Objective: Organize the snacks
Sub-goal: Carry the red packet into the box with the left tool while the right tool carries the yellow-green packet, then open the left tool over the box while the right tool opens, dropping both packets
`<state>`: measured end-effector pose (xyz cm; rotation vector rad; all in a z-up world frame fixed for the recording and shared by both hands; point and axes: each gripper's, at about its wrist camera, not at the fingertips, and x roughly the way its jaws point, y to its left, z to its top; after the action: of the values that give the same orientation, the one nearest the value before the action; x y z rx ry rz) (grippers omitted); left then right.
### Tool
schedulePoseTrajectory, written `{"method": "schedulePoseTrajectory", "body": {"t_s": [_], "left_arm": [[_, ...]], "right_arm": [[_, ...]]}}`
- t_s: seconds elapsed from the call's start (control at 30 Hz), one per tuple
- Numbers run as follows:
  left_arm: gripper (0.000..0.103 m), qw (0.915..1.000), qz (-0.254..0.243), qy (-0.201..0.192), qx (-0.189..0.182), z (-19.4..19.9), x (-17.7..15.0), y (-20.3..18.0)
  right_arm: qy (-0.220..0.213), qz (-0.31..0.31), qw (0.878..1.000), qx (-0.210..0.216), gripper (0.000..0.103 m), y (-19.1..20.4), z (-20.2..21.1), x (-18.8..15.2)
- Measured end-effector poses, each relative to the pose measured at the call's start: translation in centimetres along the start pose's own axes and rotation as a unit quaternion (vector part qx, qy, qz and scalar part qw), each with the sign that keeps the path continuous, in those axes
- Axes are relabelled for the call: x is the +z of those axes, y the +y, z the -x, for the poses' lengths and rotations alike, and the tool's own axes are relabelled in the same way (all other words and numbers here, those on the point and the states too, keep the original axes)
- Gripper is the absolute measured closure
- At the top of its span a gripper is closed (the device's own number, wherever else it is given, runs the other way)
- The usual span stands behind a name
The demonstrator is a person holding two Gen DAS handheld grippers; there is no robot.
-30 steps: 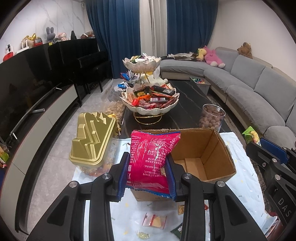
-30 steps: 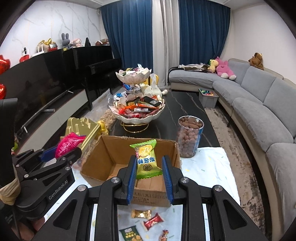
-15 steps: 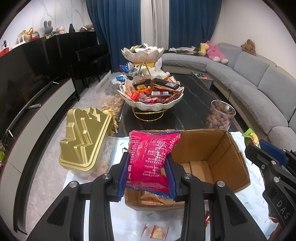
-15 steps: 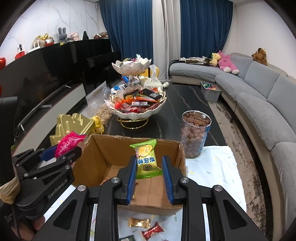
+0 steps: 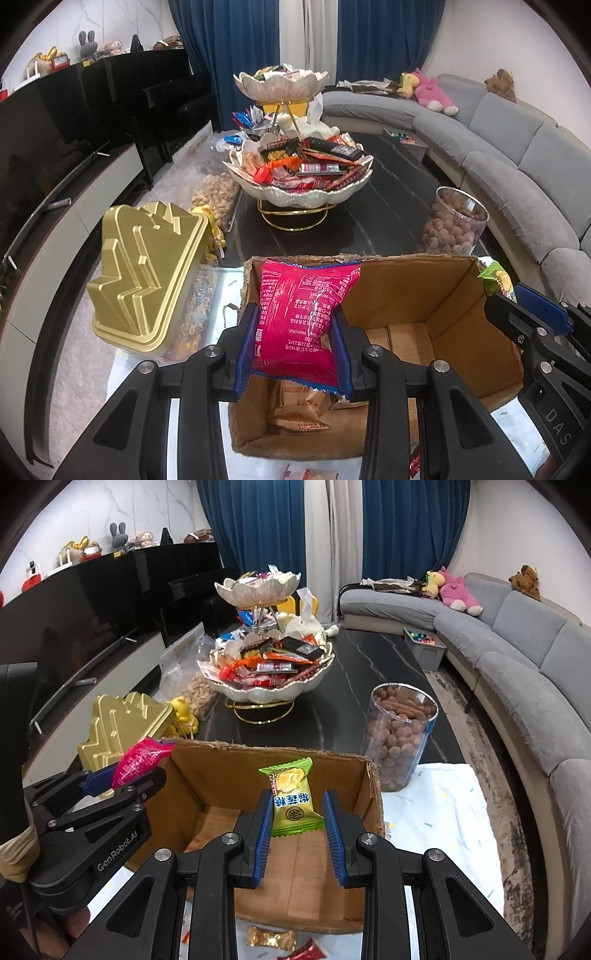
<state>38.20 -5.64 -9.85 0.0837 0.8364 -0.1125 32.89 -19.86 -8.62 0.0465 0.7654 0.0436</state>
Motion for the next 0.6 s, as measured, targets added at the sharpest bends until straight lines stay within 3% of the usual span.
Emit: {"method": "schedulePoseTrajectory", "body": {"t_s": [0.6], "left_arm": [[0.065, 0.9998, -0.01, 0.017, -0.01, -1.5, -0.1, -0.7]], "right_arm": [[0.016, 0.009, 1.0, 0.001, 0.073, -0.2, -1.8, -0.2]]}}
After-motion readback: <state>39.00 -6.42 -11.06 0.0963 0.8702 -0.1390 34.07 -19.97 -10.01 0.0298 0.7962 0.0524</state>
